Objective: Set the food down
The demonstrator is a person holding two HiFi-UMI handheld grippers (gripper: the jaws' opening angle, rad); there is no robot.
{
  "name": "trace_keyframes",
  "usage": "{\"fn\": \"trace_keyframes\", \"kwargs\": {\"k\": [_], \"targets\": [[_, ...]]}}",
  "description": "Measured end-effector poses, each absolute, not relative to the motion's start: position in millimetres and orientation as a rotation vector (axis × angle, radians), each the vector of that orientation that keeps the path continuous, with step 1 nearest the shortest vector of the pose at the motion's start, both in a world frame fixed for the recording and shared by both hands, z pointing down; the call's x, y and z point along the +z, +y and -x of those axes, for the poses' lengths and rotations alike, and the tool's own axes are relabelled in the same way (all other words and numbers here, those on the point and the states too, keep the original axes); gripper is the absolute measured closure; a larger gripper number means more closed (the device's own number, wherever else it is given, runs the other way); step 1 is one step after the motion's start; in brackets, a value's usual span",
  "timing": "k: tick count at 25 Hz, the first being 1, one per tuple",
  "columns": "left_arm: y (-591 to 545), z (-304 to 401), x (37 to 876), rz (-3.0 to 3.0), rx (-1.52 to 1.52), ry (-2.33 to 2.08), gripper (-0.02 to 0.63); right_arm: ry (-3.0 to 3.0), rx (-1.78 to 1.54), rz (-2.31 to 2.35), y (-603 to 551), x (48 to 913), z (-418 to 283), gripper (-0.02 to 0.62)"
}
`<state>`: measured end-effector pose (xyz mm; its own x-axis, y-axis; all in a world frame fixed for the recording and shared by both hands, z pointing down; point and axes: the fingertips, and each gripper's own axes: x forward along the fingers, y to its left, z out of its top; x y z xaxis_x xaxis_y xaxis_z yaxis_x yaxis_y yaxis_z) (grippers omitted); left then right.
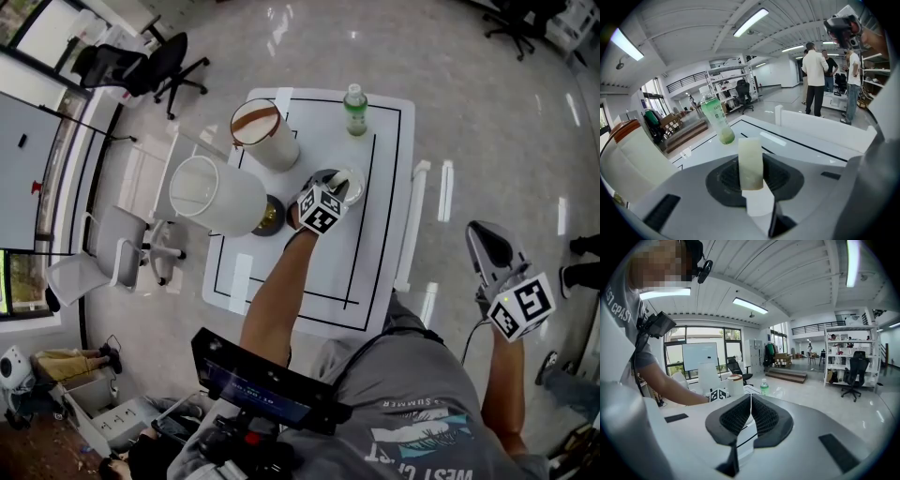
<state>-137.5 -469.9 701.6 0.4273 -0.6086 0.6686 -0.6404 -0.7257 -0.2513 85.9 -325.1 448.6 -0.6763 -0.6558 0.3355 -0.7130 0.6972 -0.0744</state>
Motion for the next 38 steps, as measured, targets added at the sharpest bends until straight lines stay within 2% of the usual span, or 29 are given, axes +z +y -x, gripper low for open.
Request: {"fn": "trace_keyframes", "kwargs": {"k": [38], "targets": [[-490.1, 156.3, 771.9, -2.509, 2.062, -1.013, 0.514, -2.586, 0.363, -1.052, -336.9, 480.2, -78.4, 0.588]]}}
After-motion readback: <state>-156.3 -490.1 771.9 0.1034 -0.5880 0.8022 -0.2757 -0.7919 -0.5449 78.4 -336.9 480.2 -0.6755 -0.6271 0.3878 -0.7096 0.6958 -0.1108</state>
